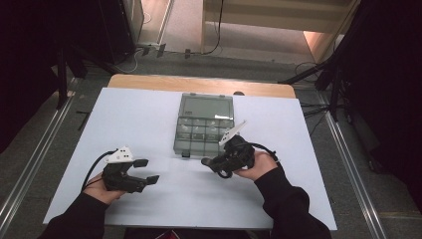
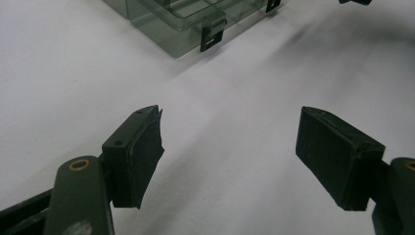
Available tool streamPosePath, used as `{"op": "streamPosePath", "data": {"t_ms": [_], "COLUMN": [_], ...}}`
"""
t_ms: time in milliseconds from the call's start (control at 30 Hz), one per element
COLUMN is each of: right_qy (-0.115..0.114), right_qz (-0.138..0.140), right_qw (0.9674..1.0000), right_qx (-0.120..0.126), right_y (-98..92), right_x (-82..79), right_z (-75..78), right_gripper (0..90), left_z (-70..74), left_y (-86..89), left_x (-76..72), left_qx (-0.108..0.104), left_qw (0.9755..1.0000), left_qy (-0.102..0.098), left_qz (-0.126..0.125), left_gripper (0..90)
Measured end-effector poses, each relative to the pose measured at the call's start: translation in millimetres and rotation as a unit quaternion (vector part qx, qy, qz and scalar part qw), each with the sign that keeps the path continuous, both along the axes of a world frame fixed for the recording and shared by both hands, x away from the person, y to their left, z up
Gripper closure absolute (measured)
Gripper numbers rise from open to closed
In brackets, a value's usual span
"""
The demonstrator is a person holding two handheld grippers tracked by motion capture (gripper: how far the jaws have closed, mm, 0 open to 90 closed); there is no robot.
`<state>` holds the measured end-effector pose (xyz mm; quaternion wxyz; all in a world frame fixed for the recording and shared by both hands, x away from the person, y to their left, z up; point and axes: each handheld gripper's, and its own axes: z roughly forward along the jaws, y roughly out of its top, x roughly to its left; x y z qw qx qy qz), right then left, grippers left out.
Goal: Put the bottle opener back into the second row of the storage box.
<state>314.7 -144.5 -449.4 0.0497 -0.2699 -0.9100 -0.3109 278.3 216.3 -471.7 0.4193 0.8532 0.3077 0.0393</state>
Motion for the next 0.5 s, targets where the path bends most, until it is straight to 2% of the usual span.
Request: {"op": "streamPosePath", "data": {"t_ms": [100,167,333,500], "right_qy": [0.001,-0.010,-0.006,-0.008], "right_qz": [-0.005,-0.010,-0.027,-0.027], "right_qw": [1.0000,0.9999,0.9996,0.9996], "right_qx": [-0.002,-0.003,-0.003,-0.001], "right_y": [0.4,1.4,0.5,0.4], "right_x": [1.0,1.8,6.2,9.4], "right_z": [1.4,3.3,7.4,13.2], "right_gripper": [66.3,66.3,66.3,66.3], "left_z": [-0.2,-0.3,-0.4,-0.5], "left_y": [-0.2,-0.4,-0.3,-0.4], "left_x": [0.1,-0.1,0.5,0.7], "left_qx": [-0.001,-0.001,-0.001,-0.003], "left_qw": [1.0000,1.0000,1.0000,1.0000], "left_qy": [0.000,-0.001,0.000,0.001], "left_qz": [0.001,0.001,0.002,0.003], "left_gripper": [25.2,25.2,25.2,25.2]}}
